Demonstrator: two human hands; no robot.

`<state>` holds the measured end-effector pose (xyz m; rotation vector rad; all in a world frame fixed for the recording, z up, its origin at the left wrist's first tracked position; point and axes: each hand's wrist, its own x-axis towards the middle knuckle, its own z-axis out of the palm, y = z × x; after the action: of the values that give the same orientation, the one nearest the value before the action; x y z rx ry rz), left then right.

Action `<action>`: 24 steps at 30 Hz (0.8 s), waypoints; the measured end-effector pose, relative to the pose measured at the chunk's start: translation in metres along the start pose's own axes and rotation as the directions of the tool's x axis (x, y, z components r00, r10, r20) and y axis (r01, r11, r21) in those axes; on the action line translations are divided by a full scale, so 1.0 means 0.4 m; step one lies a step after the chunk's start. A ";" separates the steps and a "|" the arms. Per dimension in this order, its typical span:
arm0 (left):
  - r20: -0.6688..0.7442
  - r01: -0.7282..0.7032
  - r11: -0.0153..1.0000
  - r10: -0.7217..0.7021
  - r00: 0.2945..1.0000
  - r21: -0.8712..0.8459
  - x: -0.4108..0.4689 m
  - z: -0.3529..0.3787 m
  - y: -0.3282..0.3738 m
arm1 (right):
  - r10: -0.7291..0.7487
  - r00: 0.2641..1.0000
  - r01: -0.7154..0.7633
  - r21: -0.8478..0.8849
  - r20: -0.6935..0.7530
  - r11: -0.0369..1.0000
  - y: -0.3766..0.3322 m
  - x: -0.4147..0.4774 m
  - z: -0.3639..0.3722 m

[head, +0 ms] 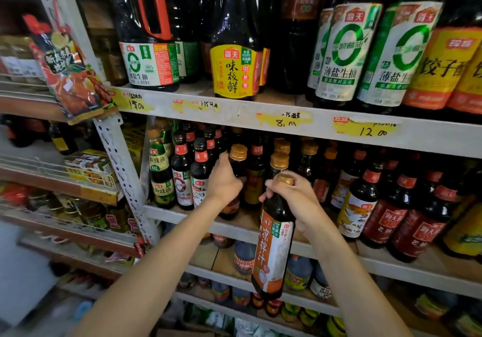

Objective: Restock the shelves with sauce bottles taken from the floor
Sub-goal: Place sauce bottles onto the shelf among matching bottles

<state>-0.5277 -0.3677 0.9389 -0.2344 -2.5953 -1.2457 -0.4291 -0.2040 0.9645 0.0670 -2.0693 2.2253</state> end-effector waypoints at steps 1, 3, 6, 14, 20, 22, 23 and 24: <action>-0.010 0.007 1.000 -0.007 1.000 0.022 0.010 -0.004 0.008 | 0.005 1.000 -0.005 0.012 0.004 1.000 0.001 0.001 -0.003; -0.007 0.009 0.997 -0.008 1.000 0.081 0.029 -0.020 0.021 | 0.011 1.000 -0.011 0.028 0.013 1.000 0.004 -0.001 -0.009; 0.046 -0.002 0.995 -0.003 0.999 0.103 0.041 -0.045 0.032 | 0.021 0.999 -0.022 0.039 0.029 0.999 0.014 -0.006 -0.020; 0.086 -0.232 0.848 0.218 0.972 0.476 0.068 -0.108 0.067 | -0.009 1.000 0.010 0.031 -0.008 0.999 0.014 -0.004 -0.019; 0.315 -0.446 0.753 0.326 0.891 0.483 0.114 -0.151 0.076 | -0.045 0.996 0.048 0.040 -0.077 0.998 0.005 -0.002 0.004; 0.339 -0.493 0.731 0.366 0.867 0.471 0.118 -0.150 0.077 | -0.045 0.993 0.049 0.039 -0.106 0.998 0.010 -0.007 0.012; 0.347 -0.509 0.721 0.379 0.858 0.471 0.120 -0.149 0.076 | -0.040 0.992 0.045 0.038 -0.118 0.998 0.013 -0.009 0.017; 0.353 -0.517 0.715 0.385 0.853 0.470 0.121 -0.148 0.073 | -0.033 0.991 0.039 0.038 -0.129 0.999 0.016 -0.012 0.021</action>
<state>-0.5571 -0.3942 1.0105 -0.8831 -2.7033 -0.2810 -0.4252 -0.2131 0.9581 -0.0344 -1.9415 2.1893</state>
